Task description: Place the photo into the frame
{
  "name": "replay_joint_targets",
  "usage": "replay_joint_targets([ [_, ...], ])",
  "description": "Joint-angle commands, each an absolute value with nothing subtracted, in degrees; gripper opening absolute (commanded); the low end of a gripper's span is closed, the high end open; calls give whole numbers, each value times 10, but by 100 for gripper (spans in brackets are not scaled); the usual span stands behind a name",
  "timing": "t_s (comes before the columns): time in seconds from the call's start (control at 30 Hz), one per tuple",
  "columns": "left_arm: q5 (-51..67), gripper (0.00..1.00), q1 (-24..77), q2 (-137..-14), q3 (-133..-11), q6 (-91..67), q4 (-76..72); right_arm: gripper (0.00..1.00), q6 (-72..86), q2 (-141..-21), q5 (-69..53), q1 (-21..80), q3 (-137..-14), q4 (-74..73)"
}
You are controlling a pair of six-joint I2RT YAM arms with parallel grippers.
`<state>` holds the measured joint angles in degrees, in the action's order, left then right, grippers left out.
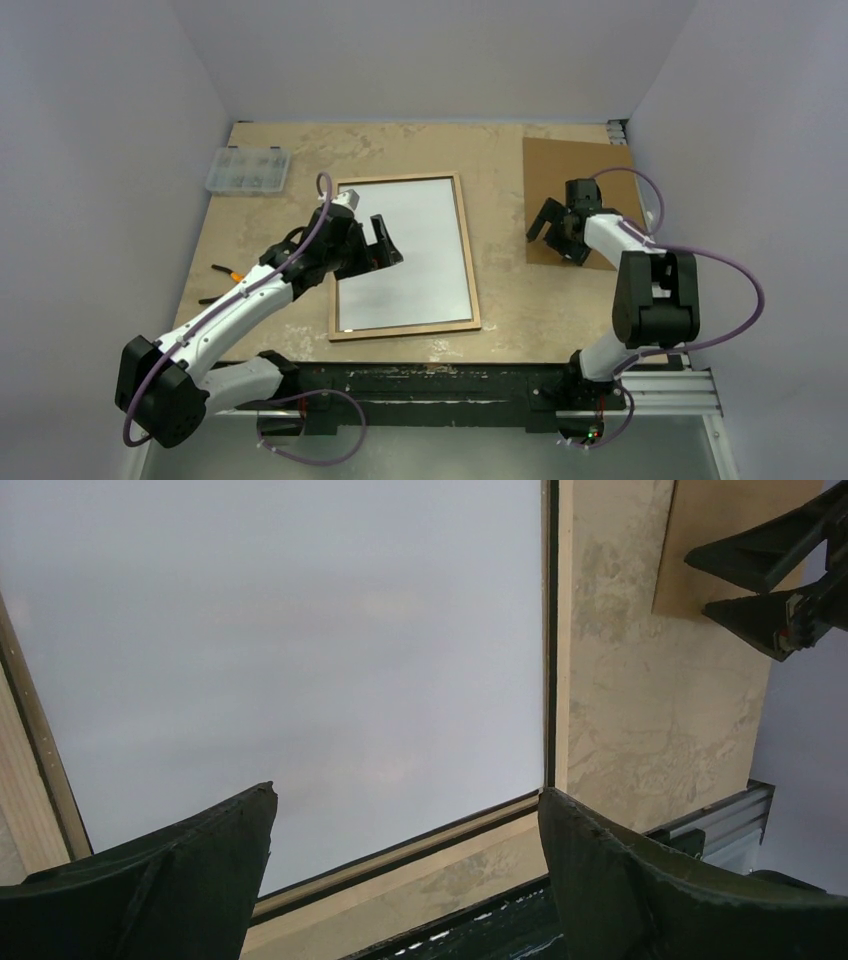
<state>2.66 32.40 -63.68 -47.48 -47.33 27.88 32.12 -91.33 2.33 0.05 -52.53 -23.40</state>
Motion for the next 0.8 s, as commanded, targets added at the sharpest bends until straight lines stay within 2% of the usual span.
replay_joint_targets([
  [0.0, 30, 100, 330, -639, -499, -477, 254, 98, 308, -963, -67, 7, -530, -206],
  [0.47, 34, 100, 330, -651, -497, -476, 251, 97, 380, -1079, -190, 174, -559, -141],
  [0.77, 54, 99, 331, -664, -494, -471, 236, 97, 352, -951, -121, 160, -575, -202],
])
